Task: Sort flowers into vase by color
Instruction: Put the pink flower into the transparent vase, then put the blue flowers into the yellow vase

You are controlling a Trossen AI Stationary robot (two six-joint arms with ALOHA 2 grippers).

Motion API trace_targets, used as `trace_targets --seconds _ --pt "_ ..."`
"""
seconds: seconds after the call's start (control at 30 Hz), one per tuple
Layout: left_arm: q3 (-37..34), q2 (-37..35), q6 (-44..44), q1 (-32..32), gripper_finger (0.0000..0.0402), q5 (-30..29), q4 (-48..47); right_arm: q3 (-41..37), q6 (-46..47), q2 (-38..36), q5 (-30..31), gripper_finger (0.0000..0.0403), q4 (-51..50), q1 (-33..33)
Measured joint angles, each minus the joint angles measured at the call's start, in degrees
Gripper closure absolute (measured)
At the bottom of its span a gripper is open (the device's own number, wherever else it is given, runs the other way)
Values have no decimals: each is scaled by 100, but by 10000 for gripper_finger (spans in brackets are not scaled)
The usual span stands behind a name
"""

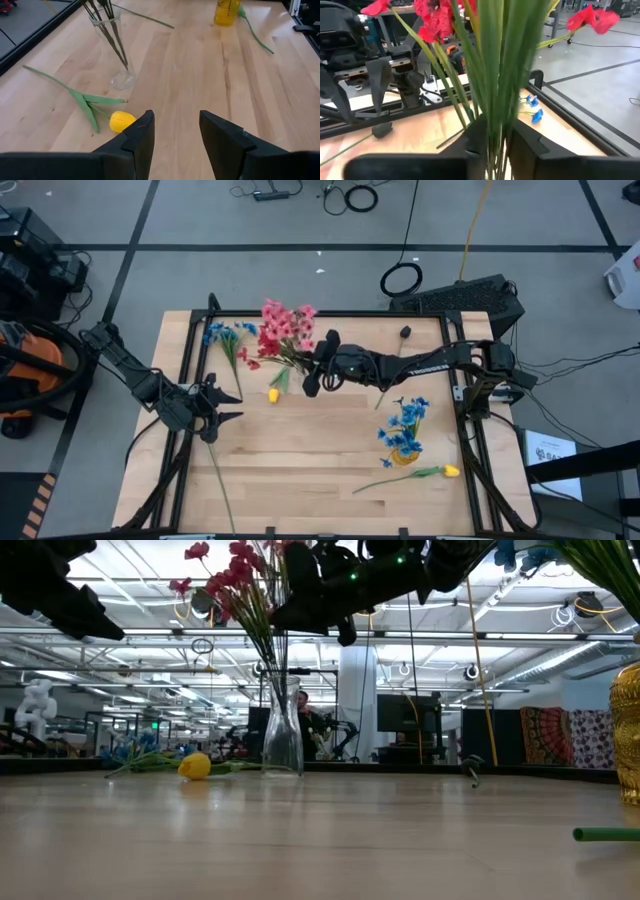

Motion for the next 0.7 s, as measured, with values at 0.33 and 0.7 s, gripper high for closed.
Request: trace_targets --seconds 0.33,0.7 --pt "0 0 -43 0 240 0 -24 1 50 -648 -12 271 -1341 138" --pt "0 1 -648 107 240 2 -33 2 787 -1867 -155 254 -3665 166"
